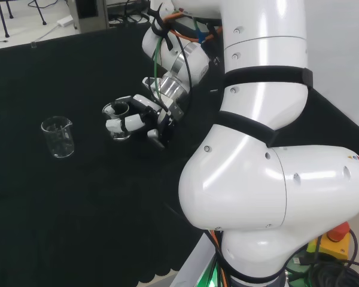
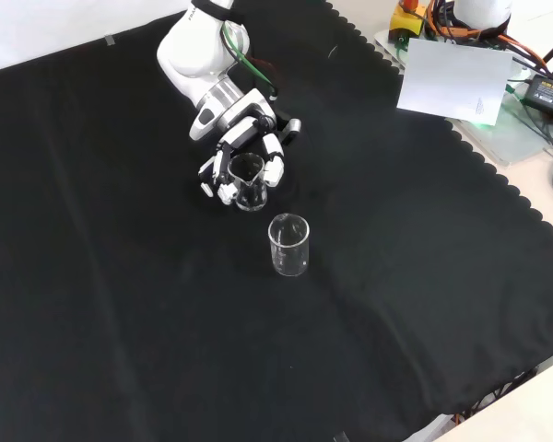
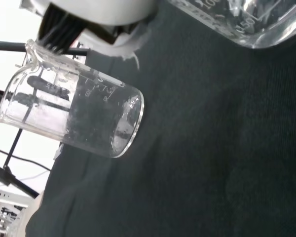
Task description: Pick up the beaker on the right.
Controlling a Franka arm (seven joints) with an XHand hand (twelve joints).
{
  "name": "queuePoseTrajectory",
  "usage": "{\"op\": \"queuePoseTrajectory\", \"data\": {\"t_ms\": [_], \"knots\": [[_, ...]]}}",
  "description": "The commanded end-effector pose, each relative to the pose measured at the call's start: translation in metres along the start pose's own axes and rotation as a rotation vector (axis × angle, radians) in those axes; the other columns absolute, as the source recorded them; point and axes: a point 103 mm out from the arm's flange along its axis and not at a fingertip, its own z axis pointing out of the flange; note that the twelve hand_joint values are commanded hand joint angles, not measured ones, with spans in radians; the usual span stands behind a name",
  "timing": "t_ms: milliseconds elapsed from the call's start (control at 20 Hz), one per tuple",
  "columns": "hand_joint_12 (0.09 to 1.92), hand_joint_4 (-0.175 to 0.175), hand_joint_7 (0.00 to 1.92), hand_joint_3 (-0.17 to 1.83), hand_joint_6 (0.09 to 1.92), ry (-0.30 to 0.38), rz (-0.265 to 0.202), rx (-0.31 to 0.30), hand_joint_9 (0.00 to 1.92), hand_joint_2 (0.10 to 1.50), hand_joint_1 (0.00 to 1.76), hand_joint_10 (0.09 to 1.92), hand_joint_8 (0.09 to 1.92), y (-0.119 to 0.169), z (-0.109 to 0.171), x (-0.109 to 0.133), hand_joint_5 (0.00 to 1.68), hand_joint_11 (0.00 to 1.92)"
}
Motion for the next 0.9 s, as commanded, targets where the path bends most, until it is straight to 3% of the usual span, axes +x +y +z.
{"op": "queuePoseTrajectory", "data": {"t_ms": [50,200,350,900], "knots": [[1.23,0.147,1.29,0.5,0.62,-0.042,0.021,-0.116,1.15,0.74,1.11,0.45,0.43,-0.002,-0.008,0.007,1.23,0.48],[1.13,0.172,1.53,0.49,0.42,-0.092,0.002,-0.132,1.39,0.72,1.14,0.27,0.22,0.001,-0.018,0.016,1.36,0.7],[1.1,0.175,1.64,0.48,0.32,-0.124,-0.02,-0.14,1.51,0.71,1.15,0.15,0.1,0.002,-0.027,0.024,1.42,0.78],[1.06,0.175,1.73,0.49,0.24,-0.224,-0.075,-0.094,1.61,0.69,1.15,0.09,0.09,-0.003,-0.029,0.058,1.46,0.88]]}}
